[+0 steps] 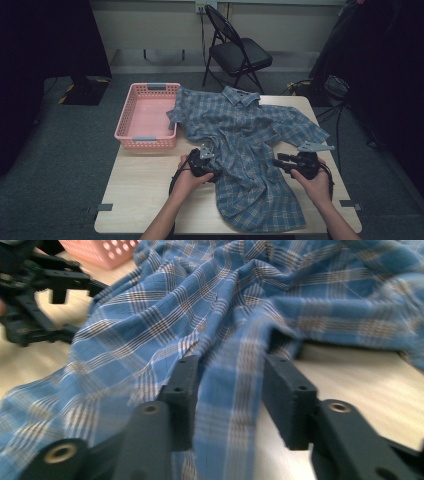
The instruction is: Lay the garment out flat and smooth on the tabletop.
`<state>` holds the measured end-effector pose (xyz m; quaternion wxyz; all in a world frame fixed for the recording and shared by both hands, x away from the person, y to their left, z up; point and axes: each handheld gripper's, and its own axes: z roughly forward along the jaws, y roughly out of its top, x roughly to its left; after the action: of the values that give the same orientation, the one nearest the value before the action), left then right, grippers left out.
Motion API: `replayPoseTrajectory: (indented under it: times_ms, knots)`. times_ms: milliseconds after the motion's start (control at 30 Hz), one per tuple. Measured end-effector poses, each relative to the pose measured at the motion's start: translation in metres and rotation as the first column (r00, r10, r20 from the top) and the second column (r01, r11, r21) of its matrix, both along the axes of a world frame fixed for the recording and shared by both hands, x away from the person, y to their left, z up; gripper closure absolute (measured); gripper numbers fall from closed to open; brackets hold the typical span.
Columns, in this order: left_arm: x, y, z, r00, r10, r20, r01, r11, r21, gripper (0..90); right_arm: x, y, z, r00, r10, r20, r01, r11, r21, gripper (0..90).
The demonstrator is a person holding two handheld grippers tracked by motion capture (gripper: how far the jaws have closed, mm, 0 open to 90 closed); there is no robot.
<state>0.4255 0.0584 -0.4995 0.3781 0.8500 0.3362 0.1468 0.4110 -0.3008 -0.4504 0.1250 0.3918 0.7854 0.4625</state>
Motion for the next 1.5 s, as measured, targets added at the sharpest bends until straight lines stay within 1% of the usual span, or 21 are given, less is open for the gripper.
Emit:
replayPoseTrajectory:
  times_ms: [67, 100, 133, 167, 200, 233, 367, 567, 733, 767, 867, 967, 1000, 1033, 1100, 1200, 1233, 1267, 1300, 1400, 1500]
  knots:
    - [0.0, 0.0, 0.0, 1.0, 0.0, 0.0, 0.0, 1.0, 0.0, 15.1, 0.01, 0.012, -0.004, 0.9999, -0.009, -0.012, 0.008, 0.999, -0.053, 55.0]
    - [0.0, 0.0, 0.0, 1.0, 0.0, 0.0, 0.0, 1.0, 0.0, 15.1, 0.02, 0.018, -0.012, 0.9985, -0.008, -0.053, 0.006, 0.999, -0.054, 56.9]
    - [0.0, 0.0, 0.0, 1.0, 0.0, 0.0, 0.0, 1.0, 0.0, 15.1, 0.02, 0.018, -0.012, 0.9985, -0.008, -0.053, 0.006, 0.999, -0.054, 56.9]
    - [0.0, 0.0, 0.0, 1.0, 0.0, 0.0, 0.0, 1.0, 0.0, 15.1, 0.024, 0.02, -0.015, 0.9974, 0.004, -0.071, -0.008, 0.999, -0.049, 66.1]
    - [0.0, 0.0, 0.0, 1.0, 0.0, 0.0, 0.0, 1.0, 0.0, 15.1, 0.024, 0.021, -0.017, 0.9975, 0.022, -0.067, -0.026, 0.997, -0.068, 81.2]
    - [0.0, 0.0, 0.0, 1.0, -0.001, 0.0, 0.001, 1.0, 0.0, 15.0, 0.02, 0.02, -0.018, 0.9964, 0.047, -0.07, -0.053, 0.994, -0.094, 87.2]
    - [0.0, 0.0, 0.0, 1.0, -0.004, 0.0, 0.004, 1.0, 0.0, 15.1, 0.009, 0.01, -0.02, 0.9964, 0.04, -0.076, -0.049, 0.99, -0.13, 88.1]
    - [-0.001, 0.0, 0.0, 1.0, 0.0, 0.001, 0.0, 1.0, 0.0, 15.1, -0.022, -0.032, -0.026, 0.9924, 0.005, -0.123, -0.026, 0.985, -0.169, 88.2]
    - [-0.001, 0.0, 0.0, 1.0, 0.001, 0.001, -0.001, 1.0, 0.0, 15.1, -0.035, -0.046, -0.028, 0.9902, -0.011, -0.139, -0.017, 0.979, -0.204, 86.6]
    - [-0.001, 0.0, 0.0, 1.0, 0.001, 0.001, -0.001, 1.0, -0.001, 15.1, -0.037, -0.047, -0.024, 0.9933, -0.048, -0.105, 0.025, 0.978, -0.208, 81.4]
    - [-0.001, 0.0, 0.0, 1.0, 0.001, 0.001, -0.001, 1.0, -0.001, 15.1, -0.034, -0.045, -0.02, 0.995, -0.08, -0.06, 0.067, 0.98, -0.188, 62.3]
    - [-0.001, 0.0, 0.0, 1.0, 0.001, 0.001, -0.001, 1.0, 0.0, 15.1, -0.019, -0.041, -0.011, 0.9918, -0.127, -0.011, 0.124, 0.981, -0.151, 58.5]
    - [-0.001, 0.0, 0.0, 1.0, 0.001, 0.001, -0.001, 1.0, 0.0, 15.1, -0.011, -0.041, -0.009, 0.9897, -0.143, -0.013, 0.14, 0.983, -0.116, 58.8]
    - [-0.001, 0.0, 0.0, 1.0, 0.001, 0.001, -0.001, 1.0, -0.001, 15.1, 0.006, -0.04, -0.009, 0.9851, -0.167, -0.044, 0.162, 0.983, -0.087, 59.7]
    - [-0.001, 0.0, 0.0, 1.0, 0.001, 0.001, -0.001, 1.0, -0.001, 15.1, 0.013, -0.04, -0.011, 0.981, -0.185, -0.058, 0.18, 0.98, -0.081, 60.0]
    - [-0.001, 0.0, 0.0, 1.0, 0.001, 0.001, -0.001, 1.0, -0.001, 15.1, 0.026, -0.033, -0.021, 0.975, -0.205, -0.086, 0.188, 0.967, -0.17, 62.1]
    - [-0.001, 0.0, 0.0, 1.0, 0.001, 0.001, -0.001, 1.0, -0.001, 15.1, 0.027, -0.029, -0.029, 0.9763, -0.183, -0.116, 0.159, 0.968, -0.192, 69.9]
    - [-0.001, 0.0, 0.0, 1.0, 0.0, 0.001, 0.0, 1.0, -0.001, 15.1, 0.027, -0.029, -0.029, 0.9763, -0.183, -0.116, 0.159, 0.968, -0.192, 69.9]
    - [-0.001, 0.0, 0.0, 1.0, 0.0, 0.001, 0.0, 1.0, -0.001, 15.1, 0.024, -0.026, -0.033, 0.9826, -0.157, -0.099, 0.13, 0.963, -0.236, 83.2]
    - [-0.001, 0.0, 0.0, 1.0, 0.0, 0.001, 0.0, 1.0, 0.0, 15.1, 0.018, -0.026, -0.034, 0.9877, -0.129, -0.088, 0.103, 0.962, -0.253, 89.7]
    - [-0.001, 0.0, 0.0, 1.0, 0.0, 0.002, 0.0, 1.0, -0.001, 15.2, 0.012, -0.031, -0.032, 0.9889, -0.115, -0.094, 0.085, 0.956, -0.282, 90.0]
